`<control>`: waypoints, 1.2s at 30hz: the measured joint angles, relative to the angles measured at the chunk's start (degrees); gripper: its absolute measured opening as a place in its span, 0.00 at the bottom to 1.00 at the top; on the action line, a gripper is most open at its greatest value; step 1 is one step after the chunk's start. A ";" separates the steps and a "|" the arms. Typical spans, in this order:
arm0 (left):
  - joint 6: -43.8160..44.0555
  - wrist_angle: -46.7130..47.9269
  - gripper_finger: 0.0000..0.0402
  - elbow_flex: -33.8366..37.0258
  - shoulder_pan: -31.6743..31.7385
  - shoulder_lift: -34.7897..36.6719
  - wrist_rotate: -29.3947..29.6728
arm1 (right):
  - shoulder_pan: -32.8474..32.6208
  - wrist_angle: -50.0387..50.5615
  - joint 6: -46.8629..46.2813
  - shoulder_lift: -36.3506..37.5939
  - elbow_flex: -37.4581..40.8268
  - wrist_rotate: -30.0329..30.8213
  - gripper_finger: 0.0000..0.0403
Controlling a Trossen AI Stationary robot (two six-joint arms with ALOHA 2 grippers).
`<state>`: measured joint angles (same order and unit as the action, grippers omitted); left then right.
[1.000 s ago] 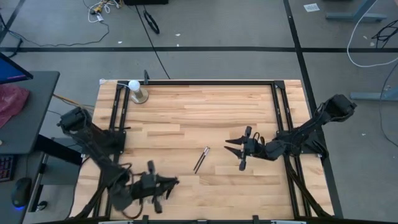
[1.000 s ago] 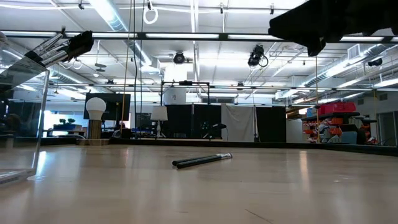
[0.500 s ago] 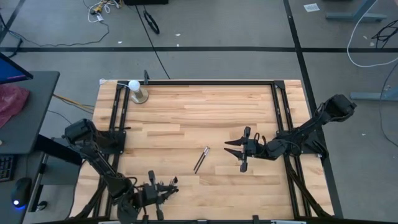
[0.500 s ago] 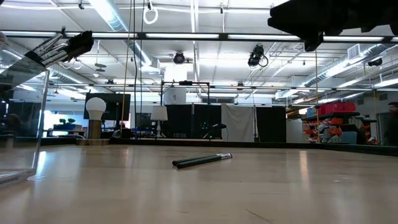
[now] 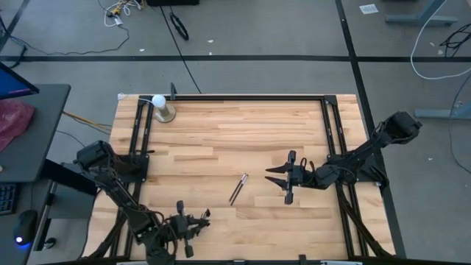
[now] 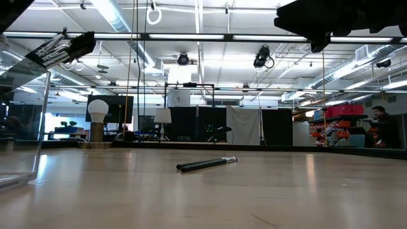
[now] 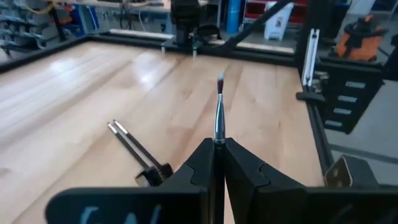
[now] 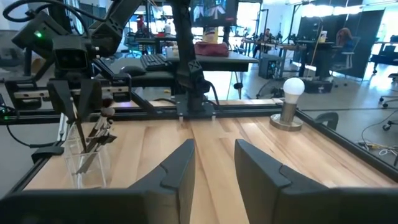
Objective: Put items in baskets/containers
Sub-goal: Put the black eyeshadow brush into the transparent organizer
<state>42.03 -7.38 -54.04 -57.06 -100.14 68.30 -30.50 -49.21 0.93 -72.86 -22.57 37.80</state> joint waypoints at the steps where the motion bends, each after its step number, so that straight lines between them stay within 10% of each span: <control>1: 0.48 0.39 0.07 0.00 0.04 0.00 -0.78 | 0.00 0.04 0.02 0.00 0.00 0.02 0.29; 17: 6.74 4.51 0.37 0.04 0.68 1.54 -2.54 | 0.00 0.83 -0.07 0.00 0.00 -2.84 0.29; 26: -6.48 3.42 0.39 0.00 6.81 11.22 -2.83 | 0.04 3.81 -1.07 0.00 0.00 -2.87 0.29; 36: -13.81 3.01 0.32 -0.02 27.40 10.20 -28.58 | 0.11 15.41 -8.81 -0.04 0.00 -2.81 0.29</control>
<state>28.22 -4.37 -54.06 -29.66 -89.94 39.73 -30.39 -33.80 -7.88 -72.90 -22.57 34.99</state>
